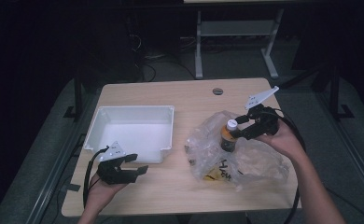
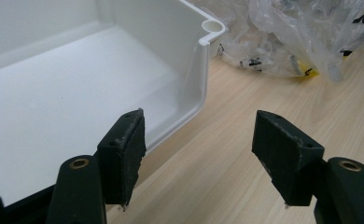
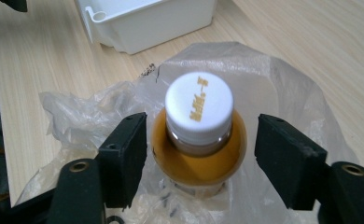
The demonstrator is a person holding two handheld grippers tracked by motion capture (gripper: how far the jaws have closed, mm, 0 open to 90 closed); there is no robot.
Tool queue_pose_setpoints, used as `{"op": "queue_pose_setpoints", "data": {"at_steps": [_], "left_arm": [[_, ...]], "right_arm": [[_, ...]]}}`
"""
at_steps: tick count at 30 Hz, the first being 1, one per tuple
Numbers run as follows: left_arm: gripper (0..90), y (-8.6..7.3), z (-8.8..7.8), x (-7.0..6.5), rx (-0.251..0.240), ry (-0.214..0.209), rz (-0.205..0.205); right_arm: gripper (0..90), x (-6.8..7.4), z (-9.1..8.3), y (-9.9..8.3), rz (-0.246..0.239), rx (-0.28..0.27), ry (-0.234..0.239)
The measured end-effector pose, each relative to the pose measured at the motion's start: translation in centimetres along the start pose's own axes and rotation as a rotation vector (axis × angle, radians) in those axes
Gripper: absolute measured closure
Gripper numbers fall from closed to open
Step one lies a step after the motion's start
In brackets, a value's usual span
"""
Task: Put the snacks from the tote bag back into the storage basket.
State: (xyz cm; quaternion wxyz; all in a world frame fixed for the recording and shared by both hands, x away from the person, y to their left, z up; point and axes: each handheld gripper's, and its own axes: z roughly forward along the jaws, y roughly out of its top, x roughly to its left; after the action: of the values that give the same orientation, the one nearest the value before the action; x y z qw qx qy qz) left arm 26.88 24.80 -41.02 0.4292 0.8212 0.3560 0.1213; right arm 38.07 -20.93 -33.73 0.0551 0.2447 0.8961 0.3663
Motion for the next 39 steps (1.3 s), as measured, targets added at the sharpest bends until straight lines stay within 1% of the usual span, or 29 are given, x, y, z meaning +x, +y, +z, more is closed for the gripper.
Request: {"op": "queue_pose_setpoints", "data": {"at_steps": [1, 3, 6, 7, 9, 12, 15, 20, 22, 24, 26, 29, 32, 39], "left_arm": [[34.2, 0.0, 0.0, 0.0, -0.003, 0.002, -0.006], [34.0, -0.1, -0.2, 0.2, -0.008, -0.001, -0.011], [33.8, -0.3, -0.6, 0.6, -0.012, 0.01, -0.019], [33.7, -0.4, -0.7, 0.7, -0.016, 0.013, -0.027], [33.4, -0.4, -1.0, 0.9, -0.021, 0.015, -0.037], [33.3, -0.5, -1.2, 1.1, -0.035, 0.015, -0.052], [33.2, -0.5, -1.4, 1.2, -0.031, 0.021, -0.046], [32.9, -0.6, -1.3, 1.3, -0.022, 0.033, -0.04], [32.8, -0.6, -1.3, 1.3, -0.019, 0.038, -0.034], [32.6, -0.7, -1.4, 1.4, -0.022, 0.04, -0.041], [32.6, -0.7, -1.4, 1.5, -0.018, 0.044, -0.043], [32.4, -0.8, -1.4, 1.6, -0.018, 0.046, -0.044], [32.4, -0.8, -1.4, 1.6, -0.021, 0.048, -0.045], [32.4, -0.9, -1.4, 1.7, -0.014, 0.053, -0.048]], "right_arm": [[36.1, 0.0, 0.0, 0.1, -0.012, -0.002, 0.003], [38.4, 0.0, 0.0, 0.4, -0.014, 0.001, 0.006], [40.9, 0.1, 0.2, 0.5, -0.015, 0.008, 0.007], [41.9, 0.1, 0.3, 0.5, -0.028, 0.009, 0.008], [44.3, 0.1, 0.4, 0.5, -0.032, 0.008, 0.006], [45.5, 0.0, 0.4, 0.6, -0.034, -0.001, 0.007], [46.8, 0.0, 0.4, 0.7, -0.029, 0.009, 0.011], [51.3, 0.0, 0.4, 1.1, -0.047, 0.014, 0.007], [52.9, 0.1, 0.4, 1.2, -0.045, 0.017, 0.005], [54.7, 0.1, 0.4, 1.3, -0.054, 0.02, -0.006], [55.2, 0.2, 0.3, 1.3, -0.052, 0.018, -0.006], [57.4, 0.3, 0.3, 1.3, -0.067, 0.015, -0.011], [57.9, 0.4, 0.2, 1.3, -0.074, 0.016, -0.017], [58.3, 0.4, 0.2, 1.3, -0.071, 0.013, -0.022]]}}
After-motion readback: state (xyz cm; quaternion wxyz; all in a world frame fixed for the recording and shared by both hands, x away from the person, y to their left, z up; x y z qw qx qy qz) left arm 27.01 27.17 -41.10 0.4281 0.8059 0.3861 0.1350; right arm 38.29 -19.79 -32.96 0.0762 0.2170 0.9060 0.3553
